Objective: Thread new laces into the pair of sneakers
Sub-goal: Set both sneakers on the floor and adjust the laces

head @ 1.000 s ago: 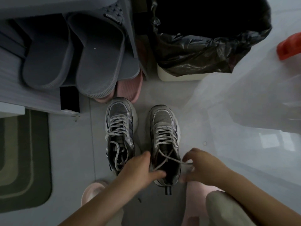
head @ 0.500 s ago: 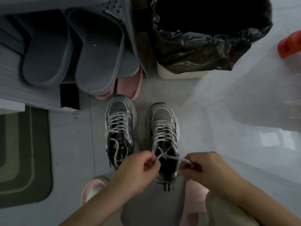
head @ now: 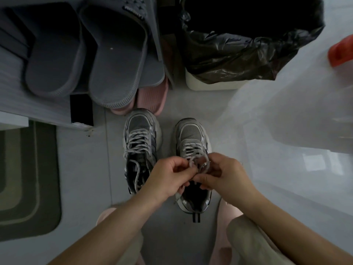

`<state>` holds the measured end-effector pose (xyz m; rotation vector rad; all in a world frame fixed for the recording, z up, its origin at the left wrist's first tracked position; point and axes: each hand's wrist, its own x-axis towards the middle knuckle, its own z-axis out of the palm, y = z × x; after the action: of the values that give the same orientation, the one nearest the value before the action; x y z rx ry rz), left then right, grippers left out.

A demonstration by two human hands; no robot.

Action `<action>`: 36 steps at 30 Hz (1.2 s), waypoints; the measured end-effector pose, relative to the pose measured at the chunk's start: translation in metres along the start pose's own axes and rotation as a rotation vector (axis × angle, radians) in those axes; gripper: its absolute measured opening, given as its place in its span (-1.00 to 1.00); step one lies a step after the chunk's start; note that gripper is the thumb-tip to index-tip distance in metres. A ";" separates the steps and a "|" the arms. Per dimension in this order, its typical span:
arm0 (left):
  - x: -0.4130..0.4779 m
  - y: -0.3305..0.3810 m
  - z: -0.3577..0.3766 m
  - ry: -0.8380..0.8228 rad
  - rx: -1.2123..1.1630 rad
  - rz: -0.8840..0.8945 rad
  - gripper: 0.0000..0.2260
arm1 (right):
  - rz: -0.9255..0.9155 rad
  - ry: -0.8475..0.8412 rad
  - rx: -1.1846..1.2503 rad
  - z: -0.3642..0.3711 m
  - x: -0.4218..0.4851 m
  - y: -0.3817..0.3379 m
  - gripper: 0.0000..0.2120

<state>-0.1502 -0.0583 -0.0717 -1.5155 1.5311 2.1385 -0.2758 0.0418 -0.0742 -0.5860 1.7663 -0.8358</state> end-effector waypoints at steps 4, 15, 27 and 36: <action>-0.002 -0.011 -0.001 0.020 0.009 -0.027 -0.91 | -0.022 0.019 -0.109 0.002 0.004 0.011 -0.82; -0.004 -0.024 -0.004 0.099 0.478 0.136 -0.89 | -0.348 0.054 -0.616 0.006 0.000 0.025 -0.72; -0.018 -0.041 -0.003 0.153 0.758 0.307 -0.87 | -0.227 -0.052 -0.957 0.012 -0.011 0.031 -0.78; -0.008 -0.041 0.011 0.076 0.822 0.310 -0.85 | -0.356 -0.014 -0.880 0.011 -0.020 0.031 -0.75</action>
<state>-0.1293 -0.0267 -0.0926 -1.1090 2.3708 1.2413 -0.2587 0.0732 -0.0887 -1.5036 2.0067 -0.2271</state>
